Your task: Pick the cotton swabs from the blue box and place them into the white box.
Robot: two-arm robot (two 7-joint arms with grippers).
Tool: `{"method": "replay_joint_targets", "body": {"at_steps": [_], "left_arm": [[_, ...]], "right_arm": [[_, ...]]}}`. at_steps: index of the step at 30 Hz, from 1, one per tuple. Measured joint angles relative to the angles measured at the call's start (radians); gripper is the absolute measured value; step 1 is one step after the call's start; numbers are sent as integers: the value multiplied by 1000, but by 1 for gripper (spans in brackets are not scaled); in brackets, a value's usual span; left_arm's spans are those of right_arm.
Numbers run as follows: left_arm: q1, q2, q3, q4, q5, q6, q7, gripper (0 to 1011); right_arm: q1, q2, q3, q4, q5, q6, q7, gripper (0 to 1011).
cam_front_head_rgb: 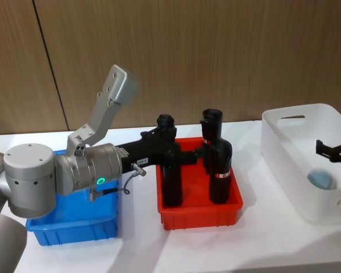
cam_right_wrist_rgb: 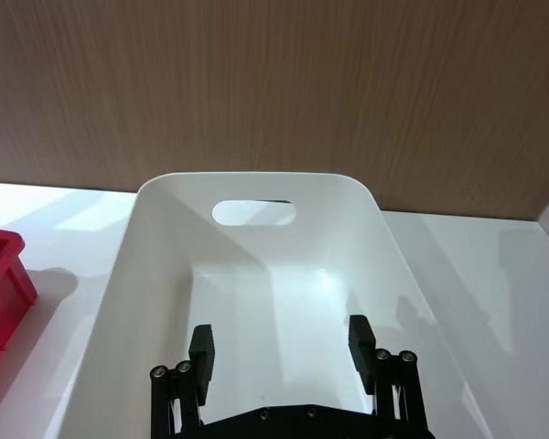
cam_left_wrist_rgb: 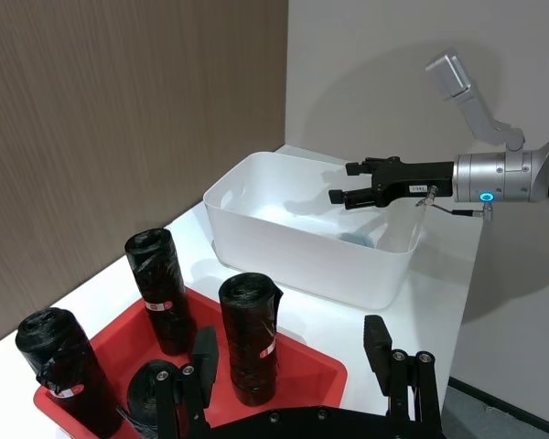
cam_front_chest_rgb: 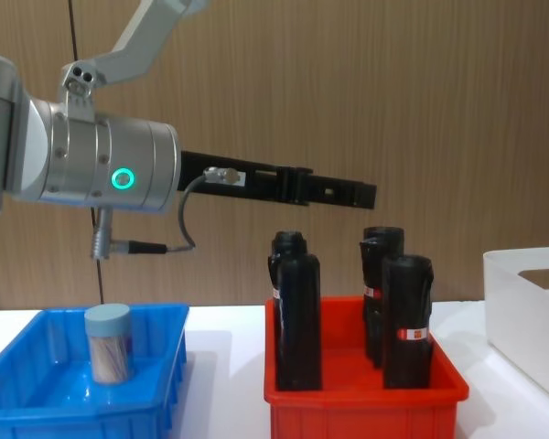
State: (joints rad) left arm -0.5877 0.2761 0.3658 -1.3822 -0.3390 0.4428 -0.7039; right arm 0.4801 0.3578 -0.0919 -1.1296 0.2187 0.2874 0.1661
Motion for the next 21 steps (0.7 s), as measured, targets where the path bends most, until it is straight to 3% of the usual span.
{"method": "replay_joint_targets", "body": {"at_steps": [4,21], "left_arm": [[0,0,0,0,0,0,0,1004],[0,0,0,0,0,0,0,1004]], "right_arm": [[7,0,1,9,-2,1,6,1000],[-7,7,13,-16,-2,-27,6,1001]]}}
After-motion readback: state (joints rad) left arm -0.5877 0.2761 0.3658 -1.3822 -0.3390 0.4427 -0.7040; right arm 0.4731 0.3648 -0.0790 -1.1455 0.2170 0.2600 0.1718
